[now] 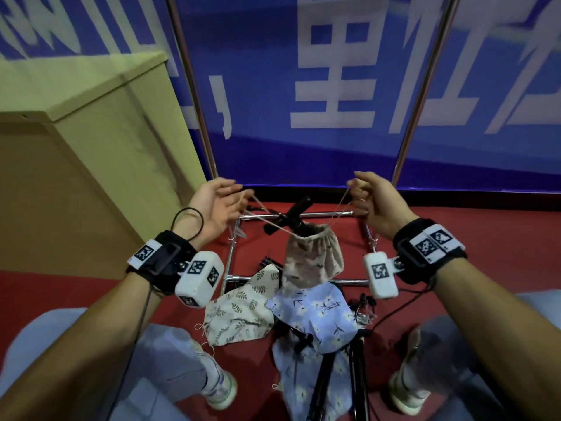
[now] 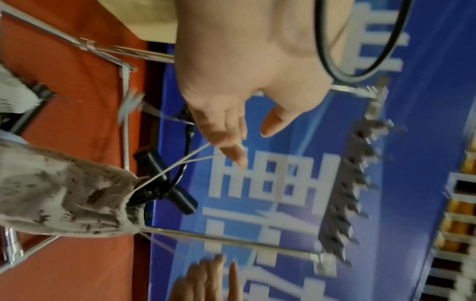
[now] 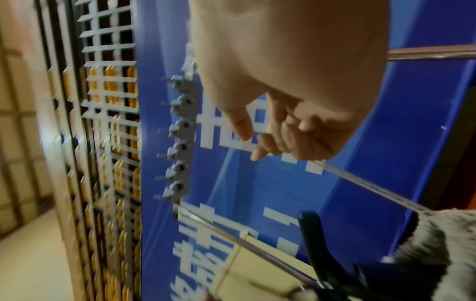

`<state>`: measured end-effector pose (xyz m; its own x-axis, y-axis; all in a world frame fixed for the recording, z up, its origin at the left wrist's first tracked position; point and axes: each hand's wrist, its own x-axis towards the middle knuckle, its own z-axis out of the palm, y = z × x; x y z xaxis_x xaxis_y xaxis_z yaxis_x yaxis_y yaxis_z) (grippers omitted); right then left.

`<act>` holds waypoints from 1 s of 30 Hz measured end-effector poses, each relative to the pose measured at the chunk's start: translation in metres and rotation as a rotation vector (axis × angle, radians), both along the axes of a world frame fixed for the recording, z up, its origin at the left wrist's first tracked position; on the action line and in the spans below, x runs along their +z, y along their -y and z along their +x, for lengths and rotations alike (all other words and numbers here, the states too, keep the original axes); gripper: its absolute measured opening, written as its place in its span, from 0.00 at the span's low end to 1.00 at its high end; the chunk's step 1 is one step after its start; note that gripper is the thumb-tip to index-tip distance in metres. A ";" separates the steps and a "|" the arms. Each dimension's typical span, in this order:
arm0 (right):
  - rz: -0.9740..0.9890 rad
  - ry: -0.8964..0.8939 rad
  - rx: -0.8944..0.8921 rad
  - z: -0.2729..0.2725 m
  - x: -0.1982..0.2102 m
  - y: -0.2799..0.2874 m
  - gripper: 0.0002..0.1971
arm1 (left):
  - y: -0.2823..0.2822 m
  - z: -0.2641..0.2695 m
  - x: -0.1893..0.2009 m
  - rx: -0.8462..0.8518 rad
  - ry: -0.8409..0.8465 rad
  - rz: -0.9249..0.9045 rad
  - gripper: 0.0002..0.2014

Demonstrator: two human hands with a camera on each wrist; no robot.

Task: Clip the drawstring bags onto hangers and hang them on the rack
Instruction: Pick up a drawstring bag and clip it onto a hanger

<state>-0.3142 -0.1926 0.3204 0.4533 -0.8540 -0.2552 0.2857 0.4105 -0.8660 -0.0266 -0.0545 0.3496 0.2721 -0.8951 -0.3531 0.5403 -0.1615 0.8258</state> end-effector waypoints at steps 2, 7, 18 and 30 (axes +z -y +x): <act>-0.112 -0.056 0.054 0.014 0.003 -0.013 0.09 | 0.000 -0.021 0.011 -0.079 0.096 -0.133 0.07; -0.283 -0.112 0.228 0.040 0.011 -0.045 0.10 | 0.004 -0.053 0.030 -0.225 0.464 -0.343 0.19; -0.470 -0.074 0.274 0.063 0.027 -0.060 0.13 | 0.016 -0.063 0.035 -0.009 0.927 -0.401 0.20; -0.452 -0.113 0.353 0.064 0.025 -0.060 0.04 | 0.025 -0.051 0.009 -0.086 1.005 -0.386 0.13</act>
